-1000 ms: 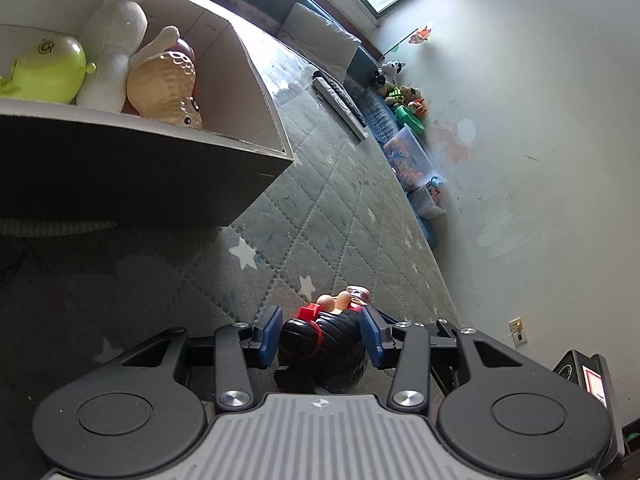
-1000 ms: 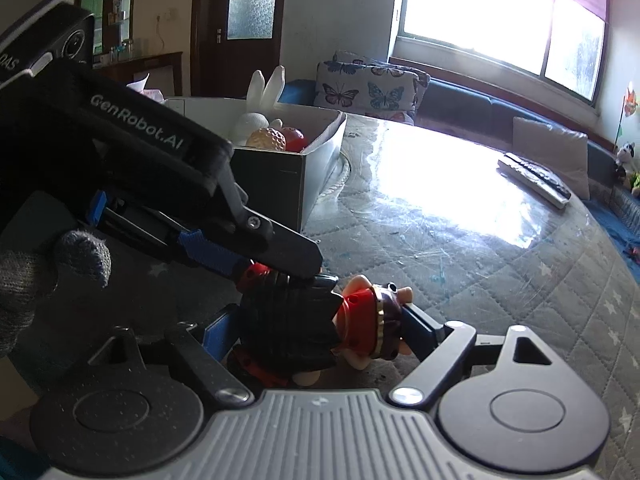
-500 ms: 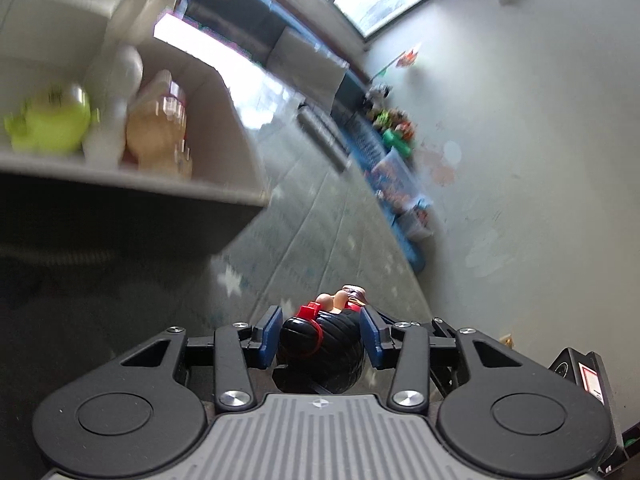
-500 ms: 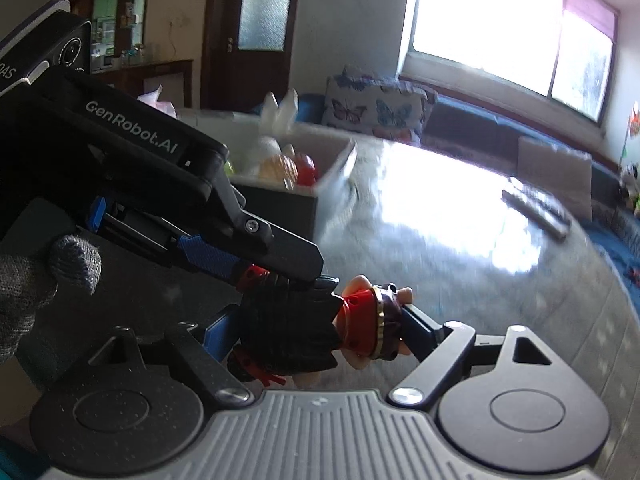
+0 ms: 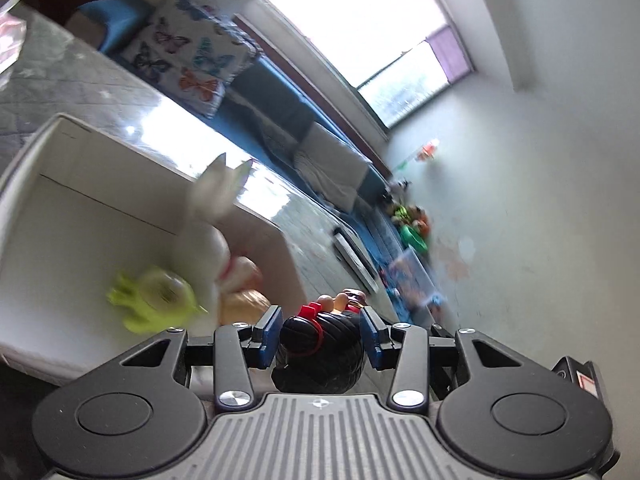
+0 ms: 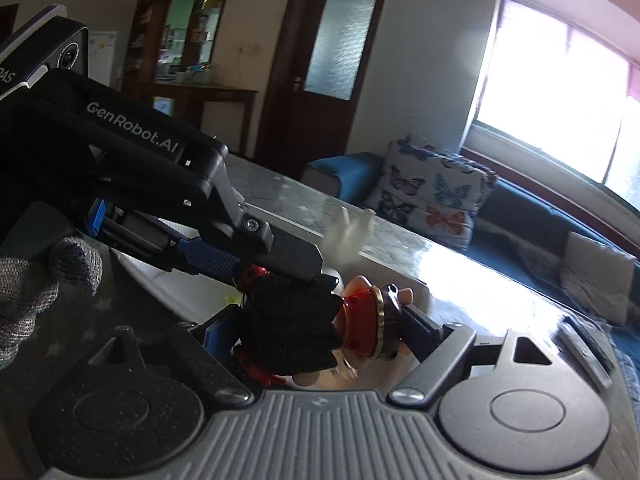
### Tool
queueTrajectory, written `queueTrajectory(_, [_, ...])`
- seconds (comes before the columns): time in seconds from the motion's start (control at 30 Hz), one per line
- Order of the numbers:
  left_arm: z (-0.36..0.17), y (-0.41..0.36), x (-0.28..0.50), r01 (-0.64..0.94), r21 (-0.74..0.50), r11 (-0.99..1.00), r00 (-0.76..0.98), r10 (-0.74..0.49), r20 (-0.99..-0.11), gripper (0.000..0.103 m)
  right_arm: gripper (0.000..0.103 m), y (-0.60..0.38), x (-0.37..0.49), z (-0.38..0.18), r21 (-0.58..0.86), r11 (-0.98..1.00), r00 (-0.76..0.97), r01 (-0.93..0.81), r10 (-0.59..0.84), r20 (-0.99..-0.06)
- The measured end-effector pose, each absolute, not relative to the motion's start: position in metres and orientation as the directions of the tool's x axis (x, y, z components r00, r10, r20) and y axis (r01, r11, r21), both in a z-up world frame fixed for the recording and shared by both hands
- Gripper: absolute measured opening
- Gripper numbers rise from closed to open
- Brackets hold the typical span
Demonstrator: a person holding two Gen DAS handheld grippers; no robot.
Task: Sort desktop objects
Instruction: 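Carry the doll into the white box and open the left gripper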
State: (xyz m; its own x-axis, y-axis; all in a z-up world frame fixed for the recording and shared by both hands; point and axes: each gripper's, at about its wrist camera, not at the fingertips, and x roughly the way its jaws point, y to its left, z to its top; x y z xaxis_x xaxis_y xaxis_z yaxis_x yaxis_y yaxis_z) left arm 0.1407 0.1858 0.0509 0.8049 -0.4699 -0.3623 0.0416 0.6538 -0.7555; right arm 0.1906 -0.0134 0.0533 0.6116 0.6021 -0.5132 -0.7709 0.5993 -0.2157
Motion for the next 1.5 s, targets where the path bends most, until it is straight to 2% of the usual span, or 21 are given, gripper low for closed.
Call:
queueTrajectory(0.37, [0.018, 0.223, 0.166, -0.046, -0.776, 0.629, 0.796, -0.447, -0.409, 0.045, 0.086, 0.034, 0.224, 0.028, -0.204, 0.518, 0.523, -0.830, 0.599, -0.606])
queueTrajectory(0.83, [0.009, 0.222, 0.161, -0.081, -0.742, 0.665, 0.805, -0.395, -0.443, 0.044, 0.085, 0.044, 0.220, 0.017, -0.248, 0.464, 0.503, -0.850, 0.577, -0.643])
queueTrajectory(1.13, [0.011, 0.217, 0.156, -0.087, -0.710, 0.699, 0.806, -0.369, -0.462, 0.044, 0.085, 0.040, 0.221, 0.020, -0.220, 0.484, 0.499, -0.847, 0.582, -0.642])
queueTrajectory(1.4, [0.026, 0.209, 0.141, -0.088, -0.642, 0.762, 0.822, -0.308, -0.479, 0.044, 0.086, 0.019, 0.210, 0.024, -0.140, 0.565, 0.525, -0.813, 0.606, -0.597])
queueTrajectory(1.5, [0.033, 0.203, 0.133, -0.081, -0.612, 0.786, 0.832, -0.285, -0.476, 0.044, 0.089, 0.009, 0.203, 0.028, -0.107, 0.602, 0.542, -0.792, 0.610, -0.578])
